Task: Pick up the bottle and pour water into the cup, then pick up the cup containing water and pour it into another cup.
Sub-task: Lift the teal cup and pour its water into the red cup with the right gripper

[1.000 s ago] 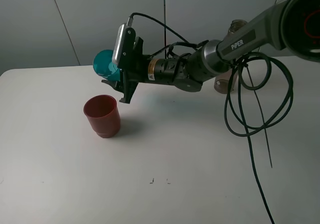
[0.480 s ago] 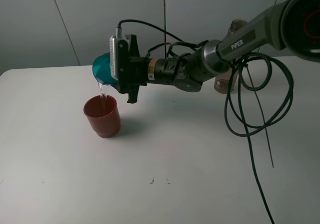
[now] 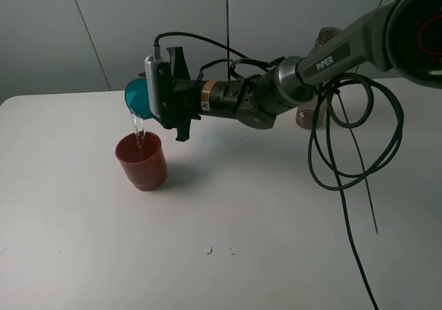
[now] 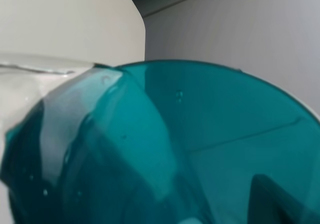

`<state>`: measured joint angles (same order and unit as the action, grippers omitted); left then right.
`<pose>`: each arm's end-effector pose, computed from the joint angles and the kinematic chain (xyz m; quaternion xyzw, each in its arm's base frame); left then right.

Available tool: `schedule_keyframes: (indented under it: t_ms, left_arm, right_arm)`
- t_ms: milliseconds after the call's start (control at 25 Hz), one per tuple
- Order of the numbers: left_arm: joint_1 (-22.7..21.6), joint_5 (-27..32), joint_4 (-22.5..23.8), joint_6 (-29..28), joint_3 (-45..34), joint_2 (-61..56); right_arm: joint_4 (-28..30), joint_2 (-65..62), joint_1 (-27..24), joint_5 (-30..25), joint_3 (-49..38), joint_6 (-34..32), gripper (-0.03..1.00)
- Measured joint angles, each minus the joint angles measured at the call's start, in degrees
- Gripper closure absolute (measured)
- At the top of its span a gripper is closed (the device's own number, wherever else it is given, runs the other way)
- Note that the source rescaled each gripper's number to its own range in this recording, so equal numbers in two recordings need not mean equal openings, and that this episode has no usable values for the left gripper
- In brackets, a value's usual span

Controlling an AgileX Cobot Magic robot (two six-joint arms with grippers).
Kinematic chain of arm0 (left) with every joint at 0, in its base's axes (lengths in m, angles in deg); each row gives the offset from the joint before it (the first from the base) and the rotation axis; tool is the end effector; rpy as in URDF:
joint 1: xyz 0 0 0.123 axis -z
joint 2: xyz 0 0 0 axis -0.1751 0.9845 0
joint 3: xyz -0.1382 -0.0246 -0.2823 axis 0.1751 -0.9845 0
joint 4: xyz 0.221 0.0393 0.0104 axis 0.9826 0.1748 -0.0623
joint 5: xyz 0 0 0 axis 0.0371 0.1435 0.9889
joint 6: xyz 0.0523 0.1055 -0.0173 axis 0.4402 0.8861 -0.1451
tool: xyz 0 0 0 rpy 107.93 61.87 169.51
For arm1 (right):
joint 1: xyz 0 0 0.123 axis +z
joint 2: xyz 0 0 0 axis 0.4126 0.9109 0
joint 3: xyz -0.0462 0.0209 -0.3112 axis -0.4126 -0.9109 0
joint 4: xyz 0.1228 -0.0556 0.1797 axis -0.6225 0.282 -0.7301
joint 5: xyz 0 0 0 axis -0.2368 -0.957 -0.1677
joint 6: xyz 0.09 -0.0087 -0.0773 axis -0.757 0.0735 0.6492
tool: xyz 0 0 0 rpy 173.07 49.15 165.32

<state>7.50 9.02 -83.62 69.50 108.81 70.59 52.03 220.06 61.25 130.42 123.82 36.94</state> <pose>-0.0376 -0.0043 0.2531 0.0427 0.8549 0.0368 0.5157 0.3776 0.3437 0.1478 -0.7086 0.3345 -0.0348 0.6203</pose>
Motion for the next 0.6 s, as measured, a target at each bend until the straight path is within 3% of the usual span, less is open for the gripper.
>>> schedule_keyframes:
  t_ms: [600]
  left_arm:
    - [0.00, 0.00, 0.00, 0.00, 0.00, 0.00]
  right_arm:
    - [-0.95, 0.00, 0.11, 0.21, 0.00, 12.03, 0.93]
